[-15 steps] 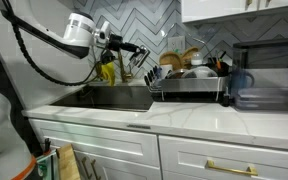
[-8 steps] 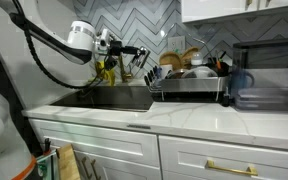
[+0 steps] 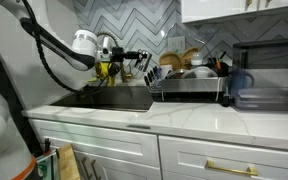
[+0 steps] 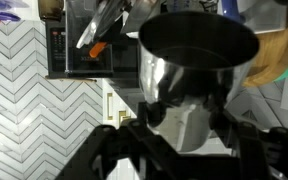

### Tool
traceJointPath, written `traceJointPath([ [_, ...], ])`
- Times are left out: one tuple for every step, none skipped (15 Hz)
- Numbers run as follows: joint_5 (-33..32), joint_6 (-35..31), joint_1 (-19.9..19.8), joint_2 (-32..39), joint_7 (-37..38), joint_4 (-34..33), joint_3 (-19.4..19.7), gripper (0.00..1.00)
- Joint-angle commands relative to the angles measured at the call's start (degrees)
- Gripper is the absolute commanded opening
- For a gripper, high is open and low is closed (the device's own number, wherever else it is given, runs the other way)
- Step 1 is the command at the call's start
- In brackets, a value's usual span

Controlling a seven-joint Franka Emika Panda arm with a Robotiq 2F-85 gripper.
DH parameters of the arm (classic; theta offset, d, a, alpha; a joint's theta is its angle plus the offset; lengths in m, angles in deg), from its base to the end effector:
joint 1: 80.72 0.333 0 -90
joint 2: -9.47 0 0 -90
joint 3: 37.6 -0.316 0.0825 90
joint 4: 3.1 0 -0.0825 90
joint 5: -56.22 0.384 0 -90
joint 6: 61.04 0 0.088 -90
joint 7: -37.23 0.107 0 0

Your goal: Flip the silver cup to its side, pick up the silver cup and hang it on the first cup hanger on the dish rack

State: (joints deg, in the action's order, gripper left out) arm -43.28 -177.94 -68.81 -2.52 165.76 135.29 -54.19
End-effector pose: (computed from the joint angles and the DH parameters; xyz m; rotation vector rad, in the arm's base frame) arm 0.4477 0.1838 0.4289 1.9774 -0.6213 1.7856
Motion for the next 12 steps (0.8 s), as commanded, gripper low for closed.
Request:
traceJointPath([
  [-3.9, 2.6, 1.9, 1.8, 5.4, 0.2, 0.5, 0.41],
  [-4.4, 2.8, 2.1, 2.1, 6.1, 0.1, 0.5, 0.41],
  [-5.5, 3.5, 2.2, 2.4, 6.8, 0.3, 0.6, 0.41],
  [-6.2, 4.2, 2.3, 2.6, 7.4, 0.4, 0.6, 0.41],
  [-6.7, 4.6, 2.3, 2.8, 8.1, 0.5, 0.7, 0.41],
  [-7.1, 4.9, 2.3, 2.9, 8.6, 0.4, 0.8, 0.41],
  [-7.3, 5.3, 2.3, 3.0, 8.8, 0.3, 0.9, 0.41],
  [-7.5, 5.6, 2.3, 3.2, 9.2, 0.3, 1.0, 0.41],
  [-7.6, 5.7, 2.3, 3.5, 9.4, 0.4, 1.0, 0.41],
  [-7.8, 5.9, 2.3, 3.6, 9.6, 0.4, 1.0, 0.41],
  [-7.8, 6.0, 2.3, 3.9, 9.9, 0.5, 1.0, 0.41],
  [-8.2, 6.2, 2.3, 4.3, 10.5, 0.6, 1.0, 0.41],
])
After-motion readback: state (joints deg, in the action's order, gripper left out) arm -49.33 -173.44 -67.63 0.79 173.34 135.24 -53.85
